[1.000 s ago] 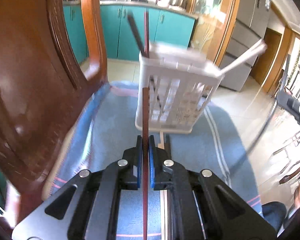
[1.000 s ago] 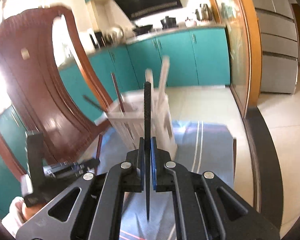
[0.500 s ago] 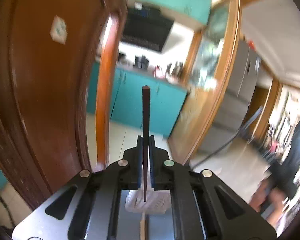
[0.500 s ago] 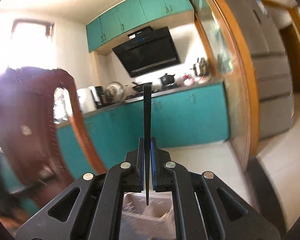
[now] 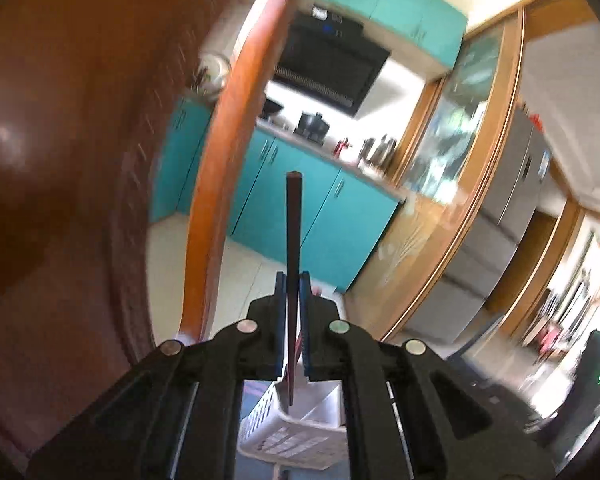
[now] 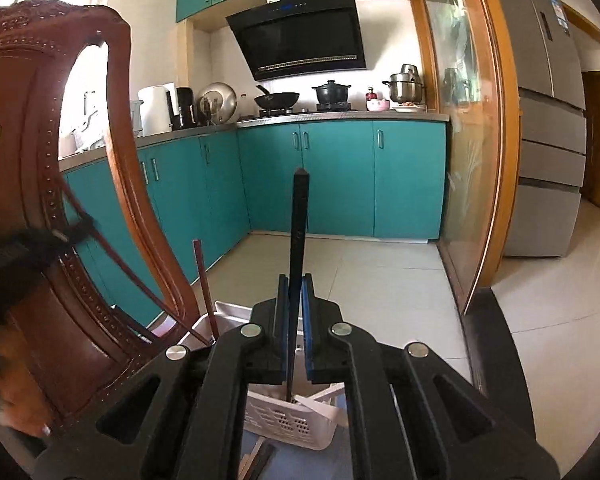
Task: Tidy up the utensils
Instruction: 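Open both tools to release the chopsticks into the basket, then move the left tool to a light wooden chopstick while the right tool reaches another black chopstick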
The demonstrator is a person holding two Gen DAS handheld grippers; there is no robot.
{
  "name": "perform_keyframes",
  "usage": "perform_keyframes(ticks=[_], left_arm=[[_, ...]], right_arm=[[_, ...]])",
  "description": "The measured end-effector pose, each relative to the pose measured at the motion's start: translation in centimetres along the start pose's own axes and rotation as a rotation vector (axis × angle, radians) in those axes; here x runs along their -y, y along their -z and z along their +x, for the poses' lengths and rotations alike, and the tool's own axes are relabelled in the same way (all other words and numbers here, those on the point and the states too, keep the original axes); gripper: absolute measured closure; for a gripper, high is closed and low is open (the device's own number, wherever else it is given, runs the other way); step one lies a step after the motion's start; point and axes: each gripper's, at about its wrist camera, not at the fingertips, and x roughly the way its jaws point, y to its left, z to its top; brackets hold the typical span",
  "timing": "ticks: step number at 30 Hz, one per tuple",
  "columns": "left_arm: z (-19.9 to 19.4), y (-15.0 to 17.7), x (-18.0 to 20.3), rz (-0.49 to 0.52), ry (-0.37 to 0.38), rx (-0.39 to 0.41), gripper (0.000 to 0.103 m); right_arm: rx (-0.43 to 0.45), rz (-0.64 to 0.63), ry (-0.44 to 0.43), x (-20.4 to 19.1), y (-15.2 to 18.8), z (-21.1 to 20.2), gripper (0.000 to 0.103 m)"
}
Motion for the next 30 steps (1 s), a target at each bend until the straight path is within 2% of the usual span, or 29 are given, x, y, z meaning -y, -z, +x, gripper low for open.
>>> perform_keyframes(ticks=[1, 3, 9, 12, 14, 18, 21, 22, 23, 25, 30], left_arm=[[0.3, 0.4, 0.2, 0.01, -0.005, -0.015, 0.096], [0.8, 1.1, 0.8, 0.041, -0.006, -0.044, 0.096], [-0.9, 1.7, 1.6, 0.099, 0.01, -0.037, 0.095], [-3.5, 2.1, 0.9, 0.1, 0.009, -0.009, 0.095], [-4.8, 2.9, 0.5, 0.107, -0.007, 0.01, 0.095], [-6.1, 6.5, -0.7, 0.136, -0.074, -0.009, 0.095], [-5.8, 10.0, -1.7, 0.191, -0.149, -0.093, 0.095], [-5.6, 10.8, -2.1, 0.189, -0.16, -0.134, 0.095], [-5.3, 11.6, -2.7, 0.176, -0.16, -0.187, 0.095], [-5.4, 12.0, -3.4, 0.167, -0.16, -0.227, 0.095], [-6.2, 11.7, -4.8, 0.18, -0.183, -0.236, 0.09]], right_arm=[[0.008, 0.004, 0.005, 0.0, 0.0, -0.4, 0.091], [0.049, 0.02, 0.0, 0.5, 0.1, -1.9, 0.078], [0.179, 0.082, -0.084, 1.9, 1.4, -9.0, 0.077], [0.169, 0.083, -0.144, 2.1, 3.4, -11.4, 0.077], [0.112, 0.07, -0.177, 1.5, 5.1, -11.3, 0.077], [-0.193, -0.01, -0.125, -0.8, 10.0, -5.7, 0.077], [-0.429, 0.055, -0.124, -1.2, 13.6, 0.0, 0.077], [-0.476, 0.057, -0.105, -1.4, 14.4, 1.4, 0.077], [-0.499, 0.047, -0.089, -1.8, 15.0, 2.5, 0.077], [-0.533, 0.04, -0.067, -2.3, 15.5, 4.1, 0.077], [-0.6, 0.077, -0.032, -3.4, 16.3, 7.4, 0.077]])
